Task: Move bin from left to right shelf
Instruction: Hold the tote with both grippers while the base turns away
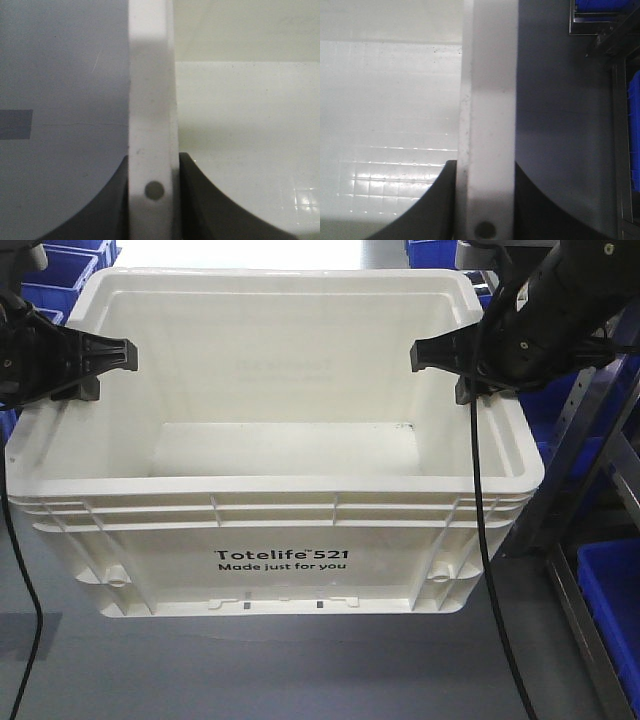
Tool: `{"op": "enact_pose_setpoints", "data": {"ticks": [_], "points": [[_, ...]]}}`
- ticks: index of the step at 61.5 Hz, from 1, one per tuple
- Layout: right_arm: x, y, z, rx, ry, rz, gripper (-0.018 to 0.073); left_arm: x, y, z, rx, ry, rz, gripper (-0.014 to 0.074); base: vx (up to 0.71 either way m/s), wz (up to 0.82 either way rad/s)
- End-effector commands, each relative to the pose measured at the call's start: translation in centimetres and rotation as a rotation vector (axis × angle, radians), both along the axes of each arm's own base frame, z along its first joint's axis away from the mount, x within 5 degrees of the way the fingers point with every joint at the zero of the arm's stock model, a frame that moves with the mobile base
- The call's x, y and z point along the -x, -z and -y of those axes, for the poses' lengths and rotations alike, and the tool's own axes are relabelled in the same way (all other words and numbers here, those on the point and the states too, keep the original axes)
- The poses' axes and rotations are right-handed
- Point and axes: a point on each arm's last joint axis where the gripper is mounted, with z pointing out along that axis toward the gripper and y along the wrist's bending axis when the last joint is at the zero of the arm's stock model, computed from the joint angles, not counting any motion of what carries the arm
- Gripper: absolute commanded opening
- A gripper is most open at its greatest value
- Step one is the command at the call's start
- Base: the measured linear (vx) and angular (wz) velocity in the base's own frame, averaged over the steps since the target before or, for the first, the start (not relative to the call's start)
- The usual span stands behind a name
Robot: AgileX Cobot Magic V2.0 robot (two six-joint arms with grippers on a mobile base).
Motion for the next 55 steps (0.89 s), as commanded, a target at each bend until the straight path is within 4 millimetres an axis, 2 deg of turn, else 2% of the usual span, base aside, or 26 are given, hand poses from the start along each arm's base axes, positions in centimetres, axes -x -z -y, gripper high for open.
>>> {"op": "enact_pose_setpoints", "data": {"ticks": [1, 55], "points": [[0.59, -3.45, 1.37, 0.031, 0.012, 0.170, 0.0008, 0.80, -3.65, -0.75, -0.009, -0.007, 0.194, -0.0007, 0.15, -0.10], [0.59, -3.46, 1.37, 0.031, 0.012, 0.170, 0.0008, 0.80, -3.65, -0.75, -0.009, -0.008, 0.194, -0.0007, 0.25, 0.01]]}}
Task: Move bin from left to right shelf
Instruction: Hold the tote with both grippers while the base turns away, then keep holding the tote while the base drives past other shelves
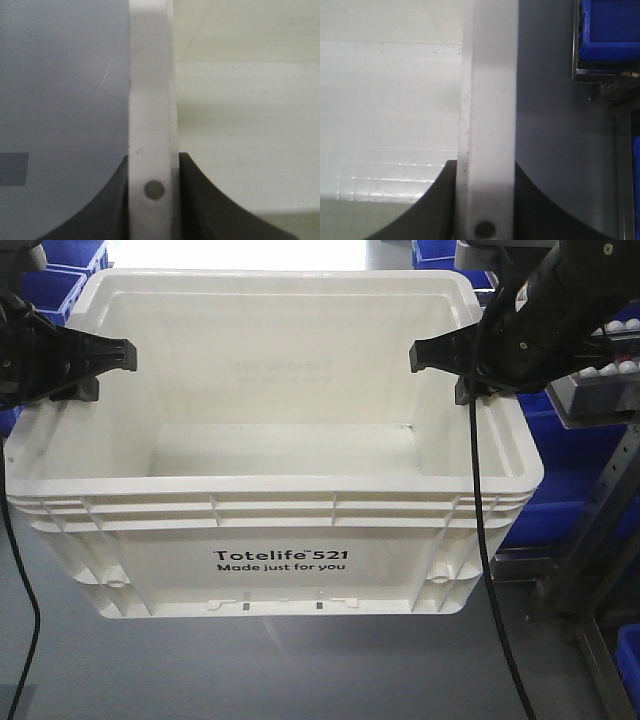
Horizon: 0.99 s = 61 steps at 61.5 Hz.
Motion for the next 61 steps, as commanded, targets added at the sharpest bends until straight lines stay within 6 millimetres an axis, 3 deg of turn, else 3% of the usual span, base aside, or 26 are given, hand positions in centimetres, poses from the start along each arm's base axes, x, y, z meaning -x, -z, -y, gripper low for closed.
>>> {"op": "enact_pose_setpoints", "data": {"ticks": [1, 61], "points": [[0.58, -3.46, 1.37, 0.031, 0.012, 0.171, 0.0008, 0.78, -3.66, -0.74, -0.009, -0.007, 0.196, -0.0007, 0.33, 0.04], [0.59, -3.46, 1.37, 0.031, 0.012, 0.171, 0.0008, 0.78, -3.66, -0.74, -0.009, -0.007, 0.196, -0.0007, 0.37, -0.01]]}}
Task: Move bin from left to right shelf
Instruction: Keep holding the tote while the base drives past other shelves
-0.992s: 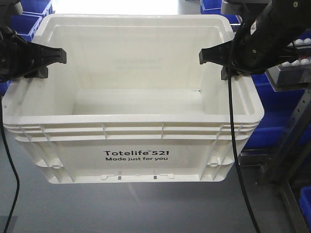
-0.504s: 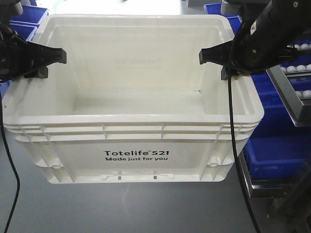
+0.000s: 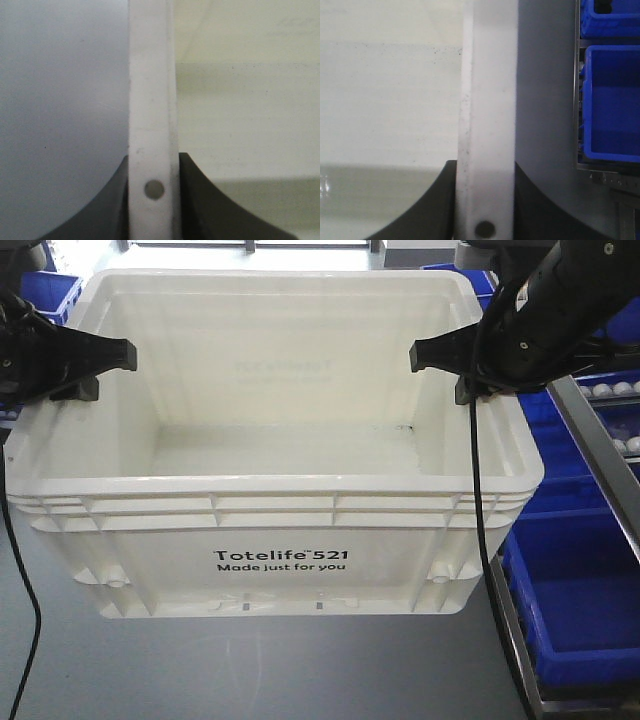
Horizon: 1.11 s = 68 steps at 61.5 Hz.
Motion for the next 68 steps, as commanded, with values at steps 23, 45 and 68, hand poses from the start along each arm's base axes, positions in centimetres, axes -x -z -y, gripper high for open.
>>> {"op": "enact_pose_setpoints", "data": {"ticks": [23, 45, 68], "points": [[0.55, -3.49, 1.36, 0.030, 0.011, 0.177, 0.0008, 0.78, -3.66, -0.74, -0.009, -0.007, 0.196, -0.0007, 0.42, 0.01], [0.55, -3.49, 1.36, 0.030, 0.011, 0.177, 0.0008, 0.78, -3.66, -0.74, -0.009, -0.007, 0.196, -0.0007, 0.42, 0.03], [0.55, -3.49, 1.36, 0.030, 0.011, 0.176, 0.0008, 0.78, -3.66, -0.74, -0.009, -0.007, 0.196, -0.0007, 0.42, 0.02]]}}
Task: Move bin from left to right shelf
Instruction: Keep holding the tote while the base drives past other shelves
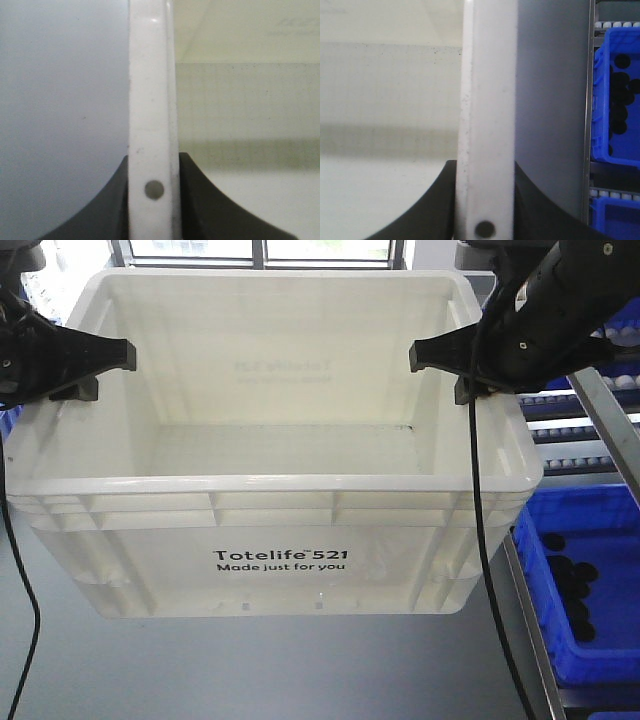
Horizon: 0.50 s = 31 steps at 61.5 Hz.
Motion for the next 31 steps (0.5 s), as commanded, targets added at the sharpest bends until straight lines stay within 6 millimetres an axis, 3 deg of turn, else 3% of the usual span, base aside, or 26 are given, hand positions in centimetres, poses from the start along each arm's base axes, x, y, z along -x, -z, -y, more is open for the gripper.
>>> {"op": "enact_pose_setpoints", "data": {"ticks": [1, 31], "points": [[0.56, -3.48, 1.37, 0.031, 0.012, 0.175, 0.0008, 0.78, -3.66, -0.74, -0.009, -0.007, 0.196, -0.0007, 0.43, -0.01], [0.57, -3.47, 1.38, 0.032, 0.012, 0.174, 0.0008, 0.77, -3.68, -0.73, -0.008, -0.007, 0.199, -0.0007, 0.42, -0.01]]}}
